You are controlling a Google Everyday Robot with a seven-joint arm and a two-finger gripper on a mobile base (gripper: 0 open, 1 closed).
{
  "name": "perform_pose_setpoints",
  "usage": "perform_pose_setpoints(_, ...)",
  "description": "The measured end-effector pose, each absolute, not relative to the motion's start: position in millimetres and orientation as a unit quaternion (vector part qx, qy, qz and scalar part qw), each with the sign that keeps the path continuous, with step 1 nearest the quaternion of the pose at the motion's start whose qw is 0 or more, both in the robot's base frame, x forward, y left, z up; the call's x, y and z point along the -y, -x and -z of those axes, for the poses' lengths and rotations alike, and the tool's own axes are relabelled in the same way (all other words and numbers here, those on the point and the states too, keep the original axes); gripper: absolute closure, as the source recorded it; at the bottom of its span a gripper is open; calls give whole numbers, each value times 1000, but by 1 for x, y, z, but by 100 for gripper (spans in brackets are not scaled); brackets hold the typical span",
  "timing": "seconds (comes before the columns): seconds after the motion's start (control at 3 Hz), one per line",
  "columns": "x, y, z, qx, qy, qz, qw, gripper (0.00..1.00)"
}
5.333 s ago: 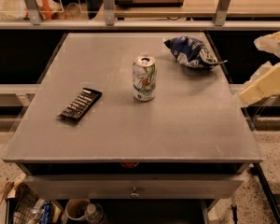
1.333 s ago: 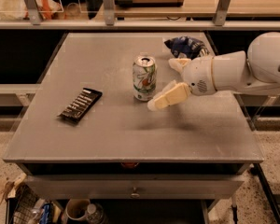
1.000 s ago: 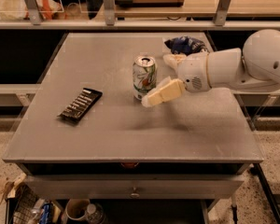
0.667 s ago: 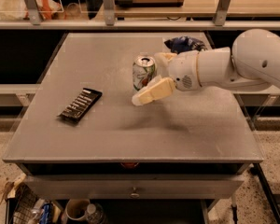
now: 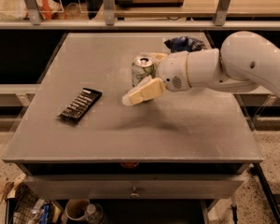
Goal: Pick 7up can
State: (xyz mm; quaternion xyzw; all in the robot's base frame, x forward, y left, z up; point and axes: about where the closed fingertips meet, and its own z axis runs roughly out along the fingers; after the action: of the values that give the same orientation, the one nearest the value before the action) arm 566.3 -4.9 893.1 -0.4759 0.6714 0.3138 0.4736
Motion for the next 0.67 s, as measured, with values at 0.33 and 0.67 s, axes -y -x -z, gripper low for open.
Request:
perform_pose_setpoints(0.33,1,-566,-892,-668,479,-317,473,15)
perform_pose_setpoints(0.67,-2,-564,-891,-663,484,-319,474,38)
